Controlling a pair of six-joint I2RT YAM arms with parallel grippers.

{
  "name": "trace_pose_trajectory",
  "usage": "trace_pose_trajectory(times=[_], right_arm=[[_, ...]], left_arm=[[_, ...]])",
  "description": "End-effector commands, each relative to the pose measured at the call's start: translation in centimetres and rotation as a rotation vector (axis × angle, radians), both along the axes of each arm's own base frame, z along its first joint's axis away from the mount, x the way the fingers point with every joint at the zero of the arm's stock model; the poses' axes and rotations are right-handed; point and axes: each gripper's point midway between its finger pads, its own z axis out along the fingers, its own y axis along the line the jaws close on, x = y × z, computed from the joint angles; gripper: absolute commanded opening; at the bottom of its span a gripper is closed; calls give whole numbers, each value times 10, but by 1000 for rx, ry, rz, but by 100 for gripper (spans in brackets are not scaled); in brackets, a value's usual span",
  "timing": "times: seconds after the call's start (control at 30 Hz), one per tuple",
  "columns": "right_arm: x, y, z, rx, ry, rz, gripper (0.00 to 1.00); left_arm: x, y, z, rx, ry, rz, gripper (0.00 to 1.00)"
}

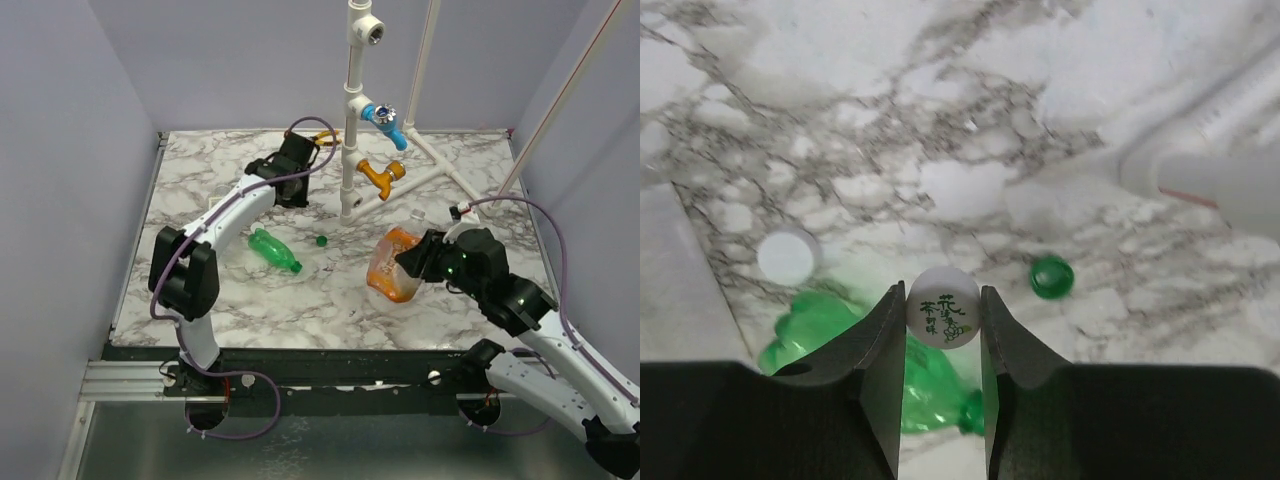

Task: Screw on the bottle caps
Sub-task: Pick up the bottle cap from the center of the board, then place the bottle cap at the center of the board.

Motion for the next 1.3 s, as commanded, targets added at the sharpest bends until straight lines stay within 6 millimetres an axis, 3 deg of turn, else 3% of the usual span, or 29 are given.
trace_pose_trajectory(times=[0.0, 0.13, 0.27, 0.47, 0.63, 0.77, 0.87, 1.03, 1.13, 1.27], right_arm=[[2, -25, 11, -9, -4, -137, 0], [-1, -32, 13, -10, 1, -169, 0], [-4, -34, 11, -6, 11, -174, 0], [-8, -30, 3, 14, 29, -157, 0], [-11, -31, -4, 12, 48, -162, 0], [-12, -32, -7, 12, 57, -163, 0], [-13, -33, -8, 6, 63, -163, 0], [-14, -30, -6, 1, 61, -142, 0], [-21, -9, 2, 40, 35, -6, 0], [-35, 28, 9, 133, -6, 230, 0]], left_arm=[[-65, -32, 3, -18, 35, -40, 20], [-116, -67, -9, -58, 55, -86, 20], [-155, -101, -30, -103, 69, -130, 20], [-184, -139, -78, -123, 103, -189, 21], [-202, -154, -111, -57, 129, -240, 22], [-208, -157, -122, -43, 126, -244, 36], [-203, -154, -105, -55, 82, -249, 54], [-200, -147, -62, -136, 35, -283, 80], [-202, -126, -38, -229, 45, -278, 95], [-203, -101, 14, -474, 18, -357, 96]])
